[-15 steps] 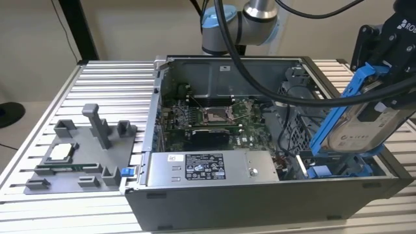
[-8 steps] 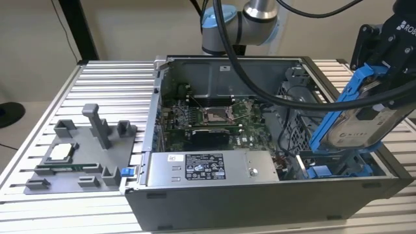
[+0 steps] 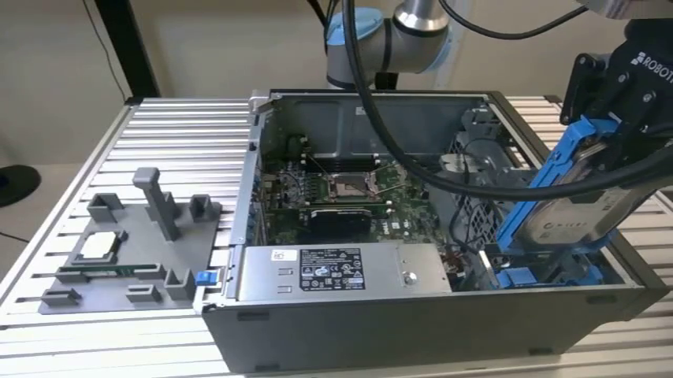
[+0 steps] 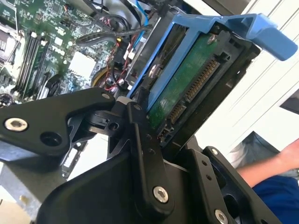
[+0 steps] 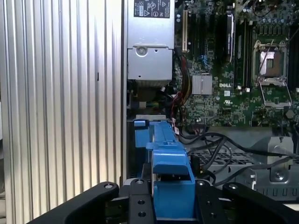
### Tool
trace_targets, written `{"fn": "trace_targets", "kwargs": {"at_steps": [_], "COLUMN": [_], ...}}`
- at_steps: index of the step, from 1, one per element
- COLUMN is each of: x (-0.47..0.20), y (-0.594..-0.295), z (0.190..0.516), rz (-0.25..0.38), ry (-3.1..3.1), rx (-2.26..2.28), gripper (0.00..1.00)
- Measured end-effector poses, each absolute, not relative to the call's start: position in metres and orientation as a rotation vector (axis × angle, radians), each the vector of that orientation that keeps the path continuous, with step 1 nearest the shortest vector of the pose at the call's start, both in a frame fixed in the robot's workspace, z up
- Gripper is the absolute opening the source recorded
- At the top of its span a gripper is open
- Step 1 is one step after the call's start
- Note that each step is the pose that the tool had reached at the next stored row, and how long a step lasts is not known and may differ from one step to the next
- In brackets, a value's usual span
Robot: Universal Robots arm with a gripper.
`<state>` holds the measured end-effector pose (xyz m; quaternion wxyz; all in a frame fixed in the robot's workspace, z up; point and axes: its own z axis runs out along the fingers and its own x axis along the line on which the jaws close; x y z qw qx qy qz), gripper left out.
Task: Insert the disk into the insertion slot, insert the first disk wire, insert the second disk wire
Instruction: 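Insert the disk into the insertion slot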
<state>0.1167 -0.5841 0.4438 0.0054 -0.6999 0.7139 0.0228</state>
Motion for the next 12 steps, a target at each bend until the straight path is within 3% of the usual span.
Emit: {"fn": "trace_targets", "kwargs": {"at_steps": [12], "x": [0.118], "y": [-0.584], "z": [0.423], "rz": [0.075], "ry": [2.234], "rx": [-2.189], "gripper": [0.0]}}
